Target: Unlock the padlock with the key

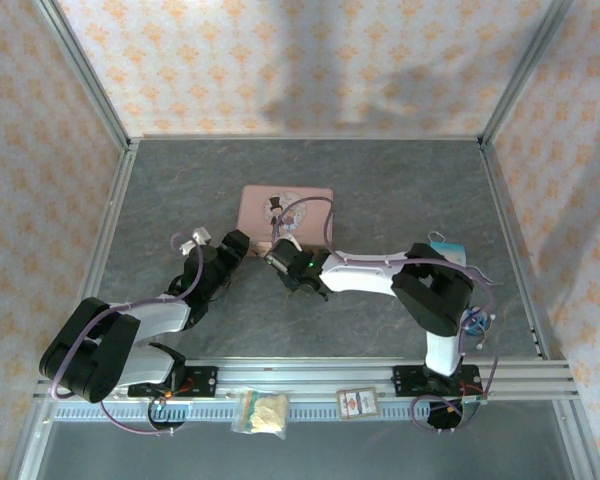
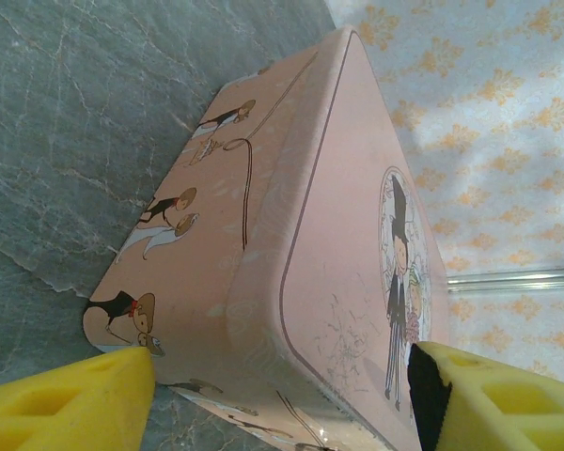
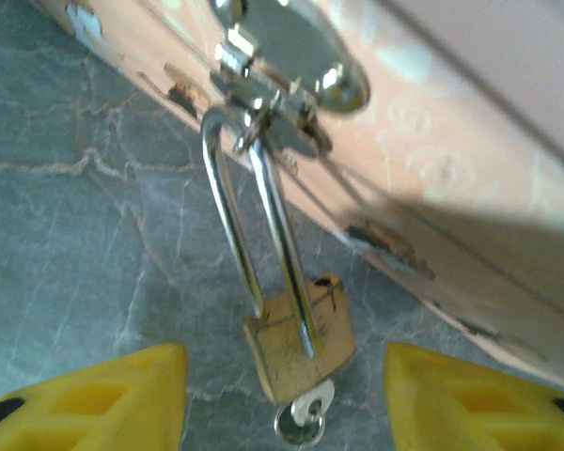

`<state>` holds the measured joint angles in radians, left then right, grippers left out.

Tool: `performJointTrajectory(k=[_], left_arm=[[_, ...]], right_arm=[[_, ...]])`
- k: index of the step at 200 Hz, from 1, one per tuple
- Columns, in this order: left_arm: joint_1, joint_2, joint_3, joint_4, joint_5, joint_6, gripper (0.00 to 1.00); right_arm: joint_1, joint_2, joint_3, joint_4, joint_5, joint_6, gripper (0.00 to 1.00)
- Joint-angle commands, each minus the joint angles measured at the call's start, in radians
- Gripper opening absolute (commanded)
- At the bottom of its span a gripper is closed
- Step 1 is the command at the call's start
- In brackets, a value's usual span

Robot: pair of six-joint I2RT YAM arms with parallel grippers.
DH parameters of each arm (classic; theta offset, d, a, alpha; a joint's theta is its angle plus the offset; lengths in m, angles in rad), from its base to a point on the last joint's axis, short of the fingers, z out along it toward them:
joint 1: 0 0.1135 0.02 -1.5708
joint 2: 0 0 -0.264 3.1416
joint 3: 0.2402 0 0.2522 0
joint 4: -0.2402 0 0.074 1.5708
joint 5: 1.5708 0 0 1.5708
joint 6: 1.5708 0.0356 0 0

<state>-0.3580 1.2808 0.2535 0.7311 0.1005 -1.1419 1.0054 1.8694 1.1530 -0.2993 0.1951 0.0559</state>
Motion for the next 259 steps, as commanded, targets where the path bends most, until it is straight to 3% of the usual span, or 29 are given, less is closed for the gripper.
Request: performJointTrajectory(k=[1, 56, 87, 136, 187, 222, 259], left_arm=[[0.014, -0.030, -0.010, 0.033, 0.011, -0.002, 0.70], [0.029, -0.034, -0.010, 0.034, 0.012, 0.001, 0.70], [0.048, -0.026, 0.007, 0.038, 0.025, 0.012, 0.70], [0.065, 0.007, 0.044, 0.063, 0.080, 0.043, 0.69], [0.058, 0.119, 0.004, 0.308, 0.206, 0.036, 0.64], [0.054, 0.156, 0.031, 0.328, 0.229, 0.067, 0.61], [0.017, 0.201, -0.027, 0.445, 0.196, -0.009, 0.53]], right_arm=[[0.005, 0.035, 0.021, 0.021, 0.087, -0.043, 0.55], [-0.013, 0.048, -0.035, 0.075, -0.035, -0.028, 0.48], [-0.050, 0.027, -0.079, 0.131, -0.111, -0.034, 0.21], [-0.090, -0.039, -0.105, 0.183, -0.205, -0.197, 0.00], [-0.182, -0.027, 0.005, 0.095, -0.516, -0.290, 0.00], [-0.215, 0.062, 0.136, -0.048, -0.577, -0.408, 0.00], [-0.235, 0.136, 0.243, -0.116, -0.652, -0.414, 0.00]])
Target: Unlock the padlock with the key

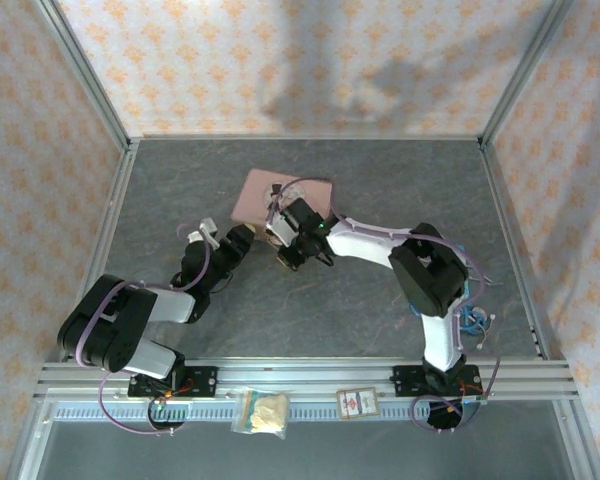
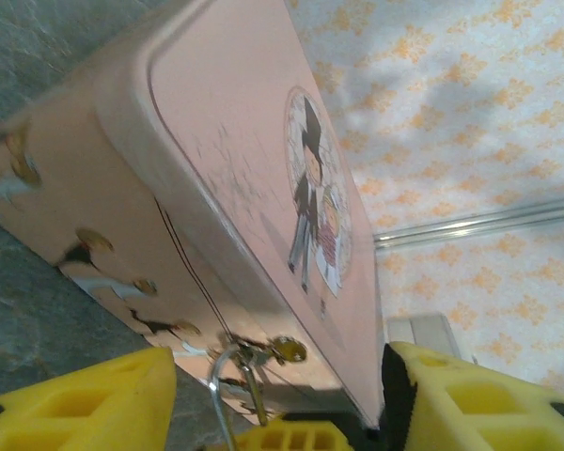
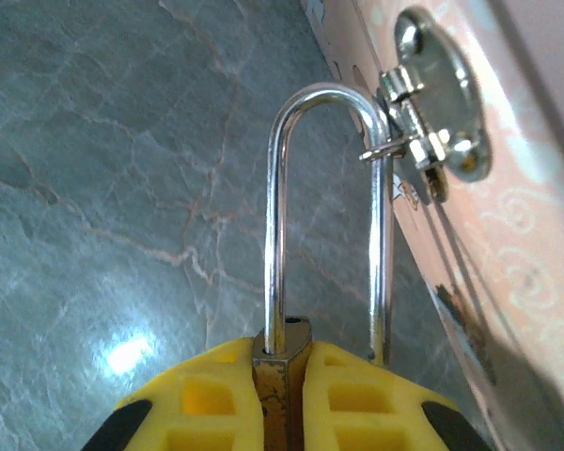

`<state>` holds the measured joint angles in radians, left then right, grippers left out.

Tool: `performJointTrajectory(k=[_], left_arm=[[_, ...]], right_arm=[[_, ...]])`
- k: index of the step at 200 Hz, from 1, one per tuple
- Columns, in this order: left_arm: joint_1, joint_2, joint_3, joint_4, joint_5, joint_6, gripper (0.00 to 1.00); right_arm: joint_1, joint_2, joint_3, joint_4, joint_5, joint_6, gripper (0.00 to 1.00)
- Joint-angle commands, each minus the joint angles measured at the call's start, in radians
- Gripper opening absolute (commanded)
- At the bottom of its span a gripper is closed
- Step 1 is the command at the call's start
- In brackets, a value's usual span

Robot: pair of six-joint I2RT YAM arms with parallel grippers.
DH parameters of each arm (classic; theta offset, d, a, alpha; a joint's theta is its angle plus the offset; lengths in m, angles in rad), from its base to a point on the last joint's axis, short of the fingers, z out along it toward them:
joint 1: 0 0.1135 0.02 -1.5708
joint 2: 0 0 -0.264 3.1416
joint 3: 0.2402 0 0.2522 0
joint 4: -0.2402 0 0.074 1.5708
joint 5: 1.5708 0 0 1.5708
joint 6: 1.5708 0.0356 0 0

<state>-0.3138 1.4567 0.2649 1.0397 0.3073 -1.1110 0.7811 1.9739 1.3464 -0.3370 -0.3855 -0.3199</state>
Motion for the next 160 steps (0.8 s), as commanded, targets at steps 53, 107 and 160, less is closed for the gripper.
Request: performJointTrajectory(k=[53, 107, 160], left_arm=[[-0.106, 0.136, -0.041, 0.191, -0.139, -0.158, 0.45], [-0.149, 0.373, 0.034, 0.429, -0.126, -0.252, 0.41], [-0.166, 0.486, 0.072, 0.525, -0.141, -0.296, 0.24]], right_arm=[[-0.024, 0.013, 0.029, -0.027, -0.129, 0.001, 0.00], [-0.038, -0.003, -0.004, 0.020, -0.214, 0.033, 0.00], [-0.045, -0.004, -0.012, 0.024, -0.230, 0.037, 0.00]])
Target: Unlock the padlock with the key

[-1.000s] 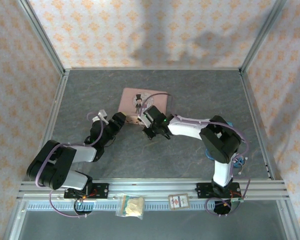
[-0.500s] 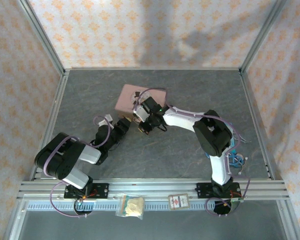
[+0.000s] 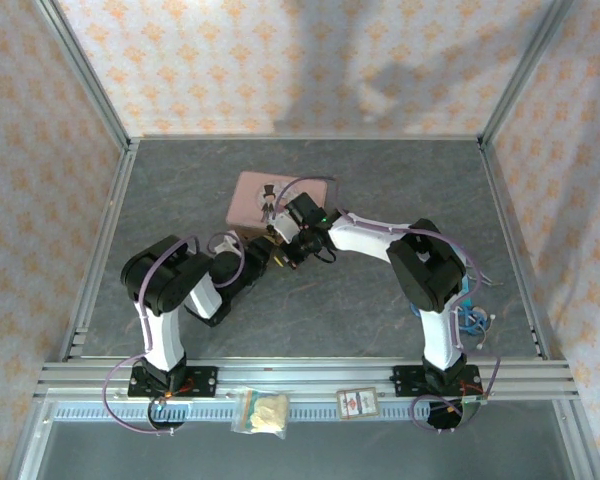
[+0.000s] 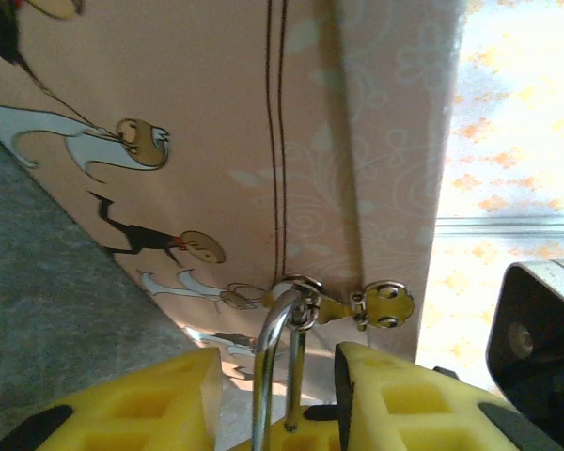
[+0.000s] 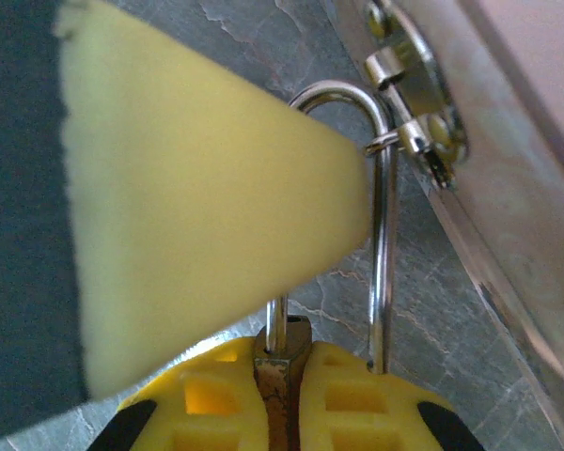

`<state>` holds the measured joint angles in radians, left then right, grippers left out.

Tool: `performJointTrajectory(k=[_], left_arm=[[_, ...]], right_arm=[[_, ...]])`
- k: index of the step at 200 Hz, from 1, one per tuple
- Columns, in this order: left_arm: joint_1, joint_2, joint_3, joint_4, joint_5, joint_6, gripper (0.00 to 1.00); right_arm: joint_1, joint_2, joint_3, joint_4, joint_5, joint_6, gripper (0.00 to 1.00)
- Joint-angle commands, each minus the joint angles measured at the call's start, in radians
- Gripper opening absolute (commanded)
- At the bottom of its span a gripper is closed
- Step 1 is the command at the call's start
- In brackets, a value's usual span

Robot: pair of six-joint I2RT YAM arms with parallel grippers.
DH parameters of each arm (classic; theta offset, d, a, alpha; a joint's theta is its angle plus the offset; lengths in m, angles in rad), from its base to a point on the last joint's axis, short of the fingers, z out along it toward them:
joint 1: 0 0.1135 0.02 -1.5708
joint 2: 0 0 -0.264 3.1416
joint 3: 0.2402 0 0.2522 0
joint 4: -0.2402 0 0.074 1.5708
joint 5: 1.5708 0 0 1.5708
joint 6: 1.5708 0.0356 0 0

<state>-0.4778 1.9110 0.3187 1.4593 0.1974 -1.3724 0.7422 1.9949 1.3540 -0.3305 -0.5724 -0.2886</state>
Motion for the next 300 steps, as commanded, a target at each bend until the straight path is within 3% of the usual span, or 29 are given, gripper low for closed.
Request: performJointTrajectory(k=[1, 31, 44, 67, 94, 107, 120, 148, 163, 214, 261, 300], left_arm=[[-0.001, 0.032, 0.018, 0.105, -0.032, -0.035, 0.23], [-0.003, 0.034, 0.005, 0.110, -0.047, -0.034, 0.00], [-0.002, 0.034, -0.001, 0.107, -0.053, -0.033, 0.00], [-0.003, 0.043, -0.004, 0.112, -0.058, -0.032, 0.00], [-0.003, 0.056, -0.002, 0.124, -0.056, -0.036, 0.00], [-0.003, 0.056, -0.004, 0.124, -0.058, -0.035, 0.00], [-0.003, 0.053, -0.008, 0.121, -0.062, -0.032, 0.00], [-0.003, 0.052, -0.019, 0.120, -0.074, -0.022, 0.00], [-0.003, 0.057, -0.026, 0.138, -0.083, -0.029, 0.00], [-0.003, 0.066, -0.026, 0.159, -0.101, -0.034, 0.00], [-0.003, 0.069, -0.046, 0.181, -0.143, -0.040, 0.00], [-0.010, 0.085, -0.050, 0.205, -0.219, -0.066, 0.00]], right_arm=[[-0.006, -0.025, -0.020, 0.018, -0.043, 0.006, 0.00], [-0.009, -0.030, -0.021, 0.023, -0.047, 0.015, 0.00], [-0.009, -0.040, -0.024, 0.025, -0.040, 0.039, 0.00], [-0.012, -0.087, -0.045, 0.030, -0.042, 0.107, 0.28], [-0.015, -0.225, -0.132, 0.090, -0.010, 0.219, 0.43], [-0.025, -0.292, -0.173, 0.131, 0.051, 0.309, 0.52], [-0.041, -0.345, -0.201, 0.170, 0.117, 0.411, 0.54], [-0.100, -0.392, -0.265, 0.246, 0.360, 0.697, 0.63], [-0.129, -0.394, -0.323, 0.334, 0.394, 0.812, 0.70], [-0.141, -0.285, -0.324, 0.505, 0.369, 0.897, 0.79], [-0.141, -0.199, -0.347, 0.598, 0.372, 0.994, 0.79], [-0.141, -0.192, -0.416, 0.647, 0.416, 1.075, 0.72]])
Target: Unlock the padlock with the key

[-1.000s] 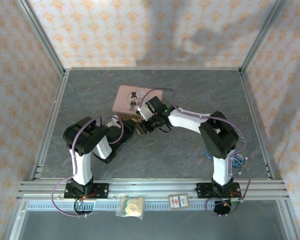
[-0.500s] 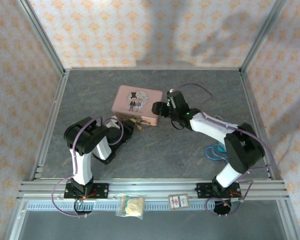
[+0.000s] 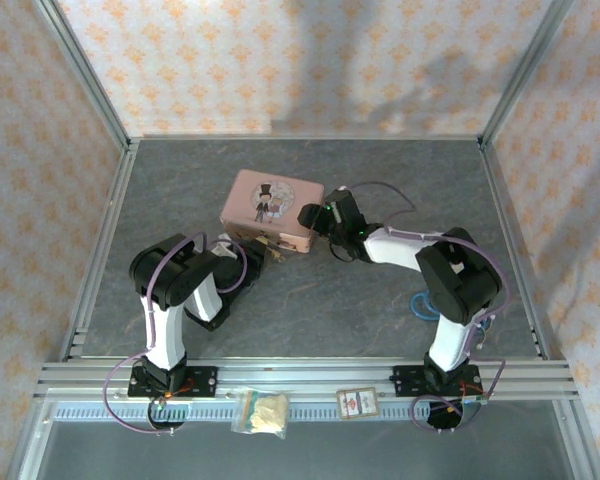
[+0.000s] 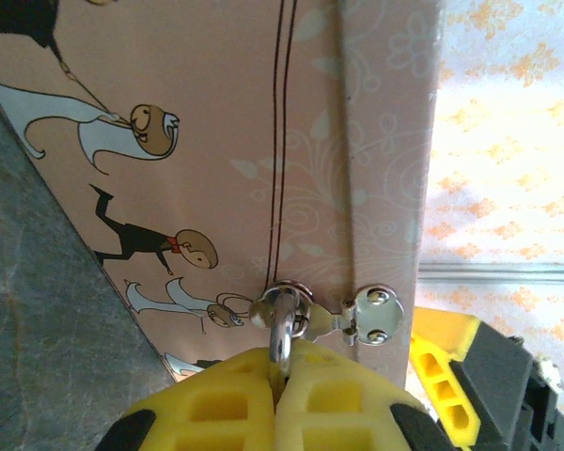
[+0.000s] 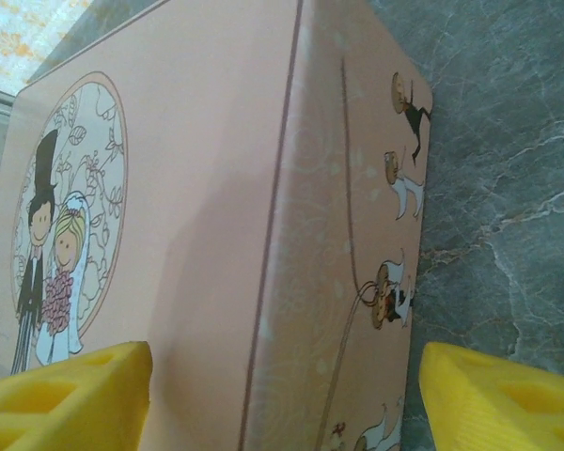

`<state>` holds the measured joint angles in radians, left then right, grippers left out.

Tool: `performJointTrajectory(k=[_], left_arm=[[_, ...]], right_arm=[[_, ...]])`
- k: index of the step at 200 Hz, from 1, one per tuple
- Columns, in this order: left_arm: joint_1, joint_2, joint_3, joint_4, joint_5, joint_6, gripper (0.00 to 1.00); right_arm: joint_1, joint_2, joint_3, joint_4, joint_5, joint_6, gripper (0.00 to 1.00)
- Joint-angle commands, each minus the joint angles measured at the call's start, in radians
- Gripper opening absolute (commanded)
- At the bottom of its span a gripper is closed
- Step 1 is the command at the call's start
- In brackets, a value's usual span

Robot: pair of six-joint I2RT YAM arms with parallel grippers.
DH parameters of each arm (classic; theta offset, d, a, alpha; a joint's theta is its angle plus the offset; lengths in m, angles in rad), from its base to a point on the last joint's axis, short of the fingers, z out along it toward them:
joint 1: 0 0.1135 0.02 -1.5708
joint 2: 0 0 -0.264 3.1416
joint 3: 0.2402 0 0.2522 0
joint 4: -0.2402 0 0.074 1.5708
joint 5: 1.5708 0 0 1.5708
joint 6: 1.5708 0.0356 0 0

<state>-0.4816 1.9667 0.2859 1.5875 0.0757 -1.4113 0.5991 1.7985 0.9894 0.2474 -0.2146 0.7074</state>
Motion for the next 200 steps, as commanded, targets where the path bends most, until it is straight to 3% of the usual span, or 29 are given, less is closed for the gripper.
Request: performJointTrajectory(k=[1, 48, 116, 131, 164, 200], left_arm=[[-0.006, 0.030, -0.017, 0.077, -0.099, -0.028, 0.00], [-0.008, 0.033, -0.038, 0.096, -0.224, -0.062, 0.00], [-0.012, 0.032, -0.049, 0.102, -0.294, -0.091, 0.00], [-0.013, 0.021, -0.039, 0.085, -0.271, -0.064, 0.00], [-0.019, 0.004, -0.054, 0.049, -0.249, -0.041, 0.00], [-0.018, 0.024, -0.088, 0.071, -0.256, -0.055, 0.07]], right_arm=[[0.002, 0.004, -0.053, 0.069, 0.060, 0.081, 0.72], [0.003, -0.028, -0.127, 0.118, 0.097, 0.113, 0.61], [0.004, -0.027, -0.121, 0.120, 0.091, 0.098, 0.56], [0.006, -0.027, -0.117, 0.123, 0.080, 0.088, 0.58], [0.019, -0.040, -0.088, 0.110, 0.074, 0.041, 0.72], [0.028, -0.021, -0.057, 0.099, 0.069, 0.028, 0.72]])
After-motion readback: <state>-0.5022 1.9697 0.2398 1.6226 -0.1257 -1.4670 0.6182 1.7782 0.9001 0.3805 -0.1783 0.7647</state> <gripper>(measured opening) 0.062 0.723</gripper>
